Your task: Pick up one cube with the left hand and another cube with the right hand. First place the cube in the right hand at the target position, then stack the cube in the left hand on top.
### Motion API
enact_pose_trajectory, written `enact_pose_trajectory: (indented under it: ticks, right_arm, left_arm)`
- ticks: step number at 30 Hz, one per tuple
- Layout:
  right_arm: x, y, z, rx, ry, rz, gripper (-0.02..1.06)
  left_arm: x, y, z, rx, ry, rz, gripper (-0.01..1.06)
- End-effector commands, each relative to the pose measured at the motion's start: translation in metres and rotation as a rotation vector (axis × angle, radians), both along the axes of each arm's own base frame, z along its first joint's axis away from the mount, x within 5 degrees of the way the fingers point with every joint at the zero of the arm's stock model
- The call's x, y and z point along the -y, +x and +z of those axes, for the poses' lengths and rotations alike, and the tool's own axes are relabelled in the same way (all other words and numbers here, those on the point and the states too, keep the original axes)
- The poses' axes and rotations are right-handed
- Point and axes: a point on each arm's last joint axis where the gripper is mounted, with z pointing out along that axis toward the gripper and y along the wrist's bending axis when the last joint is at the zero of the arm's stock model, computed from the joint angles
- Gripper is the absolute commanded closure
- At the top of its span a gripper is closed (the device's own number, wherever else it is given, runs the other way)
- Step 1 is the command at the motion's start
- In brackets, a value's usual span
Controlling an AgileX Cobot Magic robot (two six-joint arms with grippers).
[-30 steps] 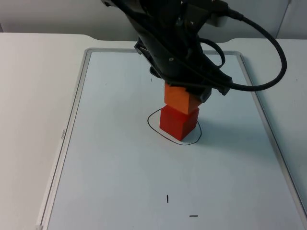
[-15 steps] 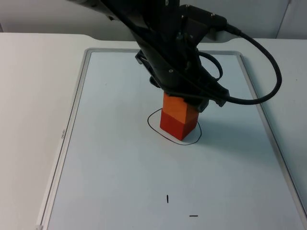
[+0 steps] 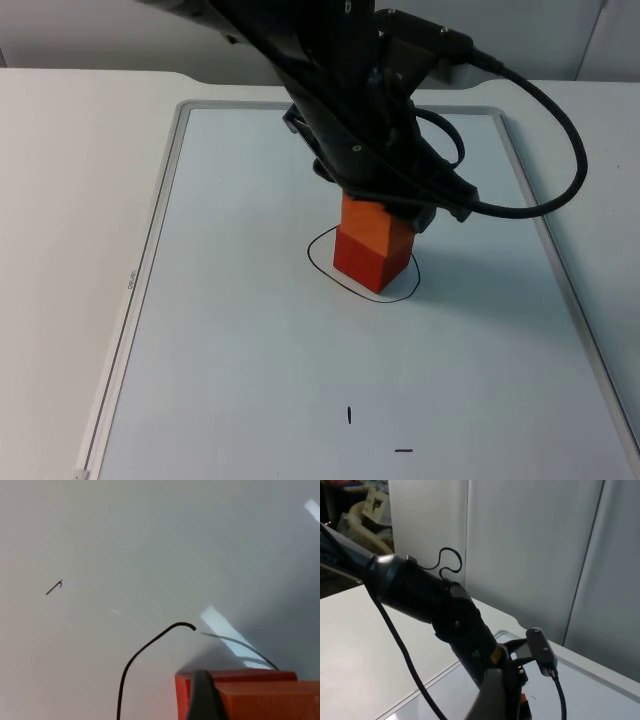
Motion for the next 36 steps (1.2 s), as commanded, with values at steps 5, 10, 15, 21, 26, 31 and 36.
enact_pose_trajectory:
  ticks: [5,10,15,21,26,31,36]
  right_arm:
    - [0.0,0.0,0.001,0.008,0.009,-0.001,0.3]
    - [0.0,0.0,0.001,0.008,0.009,-0.001,0.3]
    - [0.0,0.0,0.001,0.008,0.009,-0.001,0.3]
    - [0.0,0.0,0.001,0.01,0.011,-0.001,0.3]
    - [0.0,0.0,0.001,0.011,0.009,-0.001,0.3]
    - [0.0,0.0,0.001,0.011,0.009,-0.001,0.3]
    - [0.0,0.0,0.001,0.011,0.009,-0.001,0.3]
  left_arm:
    - [0.003,0.0,0.002,0.012,-0.016,-0.001,0.85]
    - [0.003,0.0,0.002,0.012,-0.016,-0.001,0.64]
    - [0.003,0.0,0.002,0.009,-0.014,-0.001,0.34]
    - [0.003,-0.001,0.016,0.032,-0.035,-0.001,0.25]
    - [-0.002,-0.006,0.062,0.101,-0.092,-0.003,0.25]
    - [-0.015,-0.022,0.12,0.162,-0.122,-0.026,0.25]
    - [-0.037,-0.045,0.164,0.171,-0.068,-0.054,0.25]
